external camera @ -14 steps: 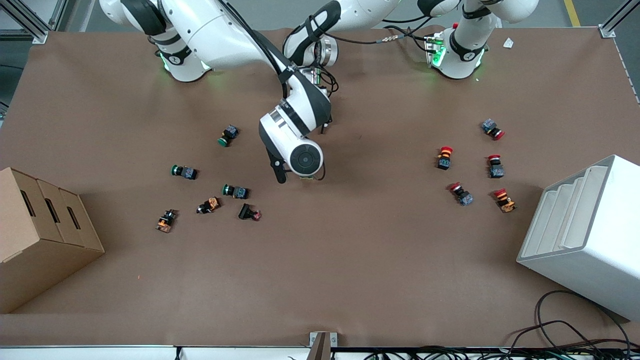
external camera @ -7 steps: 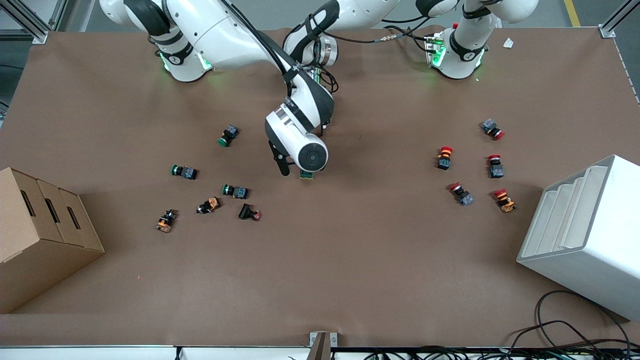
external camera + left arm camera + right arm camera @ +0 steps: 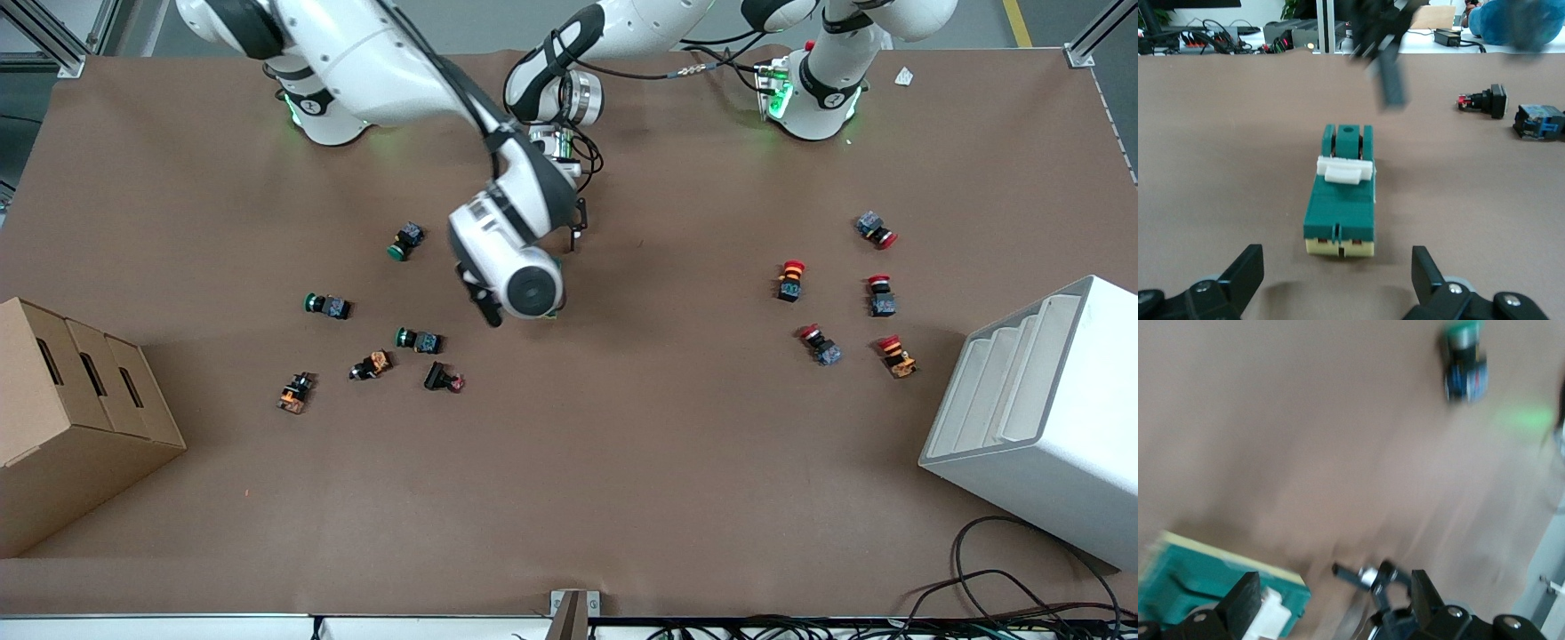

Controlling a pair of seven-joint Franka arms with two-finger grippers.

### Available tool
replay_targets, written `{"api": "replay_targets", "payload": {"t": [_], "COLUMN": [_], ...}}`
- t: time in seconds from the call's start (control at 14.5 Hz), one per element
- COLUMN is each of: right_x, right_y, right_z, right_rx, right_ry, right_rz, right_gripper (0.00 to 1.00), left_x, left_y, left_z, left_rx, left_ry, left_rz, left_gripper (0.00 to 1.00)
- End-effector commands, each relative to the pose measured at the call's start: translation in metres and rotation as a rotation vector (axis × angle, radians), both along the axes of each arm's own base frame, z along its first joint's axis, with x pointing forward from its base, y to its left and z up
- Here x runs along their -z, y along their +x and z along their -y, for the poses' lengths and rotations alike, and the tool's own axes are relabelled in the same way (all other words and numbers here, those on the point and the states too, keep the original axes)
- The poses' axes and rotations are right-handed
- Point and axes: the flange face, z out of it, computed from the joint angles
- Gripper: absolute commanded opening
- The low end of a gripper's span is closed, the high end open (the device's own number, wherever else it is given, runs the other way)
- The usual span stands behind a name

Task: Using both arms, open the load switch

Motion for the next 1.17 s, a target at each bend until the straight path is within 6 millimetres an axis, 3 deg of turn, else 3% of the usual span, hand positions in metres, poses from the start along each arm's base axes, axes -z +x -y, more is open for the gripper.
{"api": "replay_targets", "payload": {"t": [0.0, 0.21, 0.28, 0.48, 0.62, 0.83, 0.97, 1.1], "right_x": [-0.080, -0.131, -0.147, -0.198, -0.219, -0.237, -0.245, -0.252], "right_y": [0.055, 0.102, 0.109, 0.120, 0.120, 0.117, 0.118, 0.120], "right_z": [0.104, 0.223, 0.252, 0.351, 0.407, 0.460, 0.470, 0.475], "right_rx": [-0.128, -0.344, -0.419, -0.682, -0.772, -0.853, -0.863, -0.853], "right_ry": [0.132, 0.251, 0.279, 0.360, 0.401, 0.428, 0.417, 0.413], "right_rz": [0.060, 0.133, 0.154, 0.203, 0.232, 0.264, 0.274, 0.285], "right_gripper": [1.00, 1.00, 1.00, 1.00, 1.00, 1.00, 1.00, 1.00], "left_x": [0.000, -0.003, -0.003, -0.005, -0.012, -0.031, -0.063, -0.099], "left_y": [0.005, 0.009, 0.009, 0.014, 0.015, 0.012, 0.006, 0.016], "left_z": [0.005, 0.009, 0.009, 0.010, 0.013, 0.021, 0.043, 0.061], "left_rx": [0.029, 0.029, 0.030, 0.031, 0.018, -0.037, -0.106, -0.164], "left_ry": [0.020, 0.023, 0.023, 0.041, 0.030, 0.078, 0.097, 0.107], "left_rz": [0.039, 0.043, 0.044, 0.049, 0.044, -0.015, -0.116, -0.200], "left_gripper": [0.98, 0.98, 0.98, 0.99, 0.99, 0.99, 0.99, 0.99]}}
